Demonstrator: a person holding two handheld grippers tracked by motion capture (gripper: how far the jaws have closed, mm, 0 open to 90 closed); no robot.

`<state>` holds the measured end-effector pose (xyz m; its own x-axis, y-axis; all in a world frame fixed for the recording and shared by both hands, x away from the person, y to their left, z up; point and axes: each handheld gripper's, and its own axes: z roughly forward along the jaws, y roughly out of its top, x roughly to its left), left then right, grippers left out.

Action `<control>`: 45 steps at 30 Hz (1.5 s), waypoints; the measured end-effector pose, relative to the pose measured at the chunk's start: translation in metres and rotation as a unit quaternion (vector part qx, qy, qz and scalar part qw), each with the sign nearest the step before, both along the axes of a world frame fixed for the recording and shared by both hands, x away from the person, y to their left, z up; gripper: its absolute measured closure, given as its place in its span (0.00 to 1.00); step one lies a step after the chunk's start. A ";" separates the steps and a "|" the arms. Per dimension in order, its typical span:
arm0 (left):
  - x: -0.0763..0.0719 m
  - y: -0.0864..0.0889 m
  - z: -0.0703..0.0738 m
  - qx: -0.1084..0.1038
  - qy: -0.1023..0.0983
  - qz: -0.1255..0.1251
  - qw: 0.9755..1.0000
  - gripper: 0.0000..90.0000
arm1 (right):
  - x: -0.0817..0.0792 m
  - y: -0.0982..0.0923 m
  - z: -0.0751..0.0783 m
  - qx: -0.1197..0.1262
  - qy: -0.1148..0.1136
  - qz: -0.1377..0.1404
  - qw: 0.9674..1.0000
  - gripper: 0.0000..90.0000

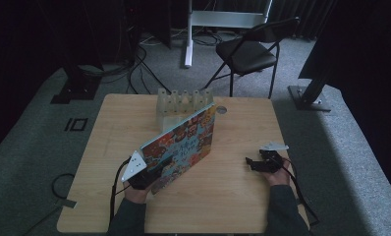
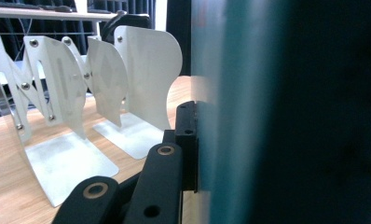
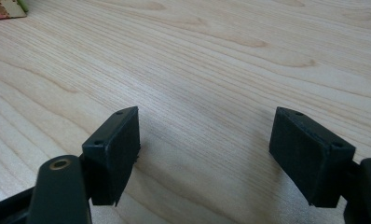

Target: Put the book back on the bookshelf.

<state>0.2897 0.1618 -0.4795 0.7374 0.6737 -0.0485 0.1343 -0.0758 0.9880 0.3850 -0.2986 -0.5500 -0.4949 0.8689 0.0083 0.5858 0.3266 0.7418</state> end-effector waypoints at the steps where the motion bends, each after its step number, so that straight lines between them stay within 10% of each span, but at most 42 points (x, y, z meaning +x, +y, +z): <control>1: 0.000 0.001 0.000 0.000 0.000 0.001 1.000 0.90 | 0.000 0.000 0.000 0.000 0.000 0.000 1.000 0.27; 45: -0.005 0.028 0.001 -0.006 0.007 0.033 0.999 0.90 | 0.000 0.000 0.000 0.000 0.000 0.001 1.000 0.27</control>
<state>0.2843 0.1899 -0.4786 0.6907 0.7202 -0.0659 0.1516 -0.0550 0.9869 0.3850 -0.2984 -0.5500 -0.4959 0.8683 0.0094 0.5859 0.3266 0.7416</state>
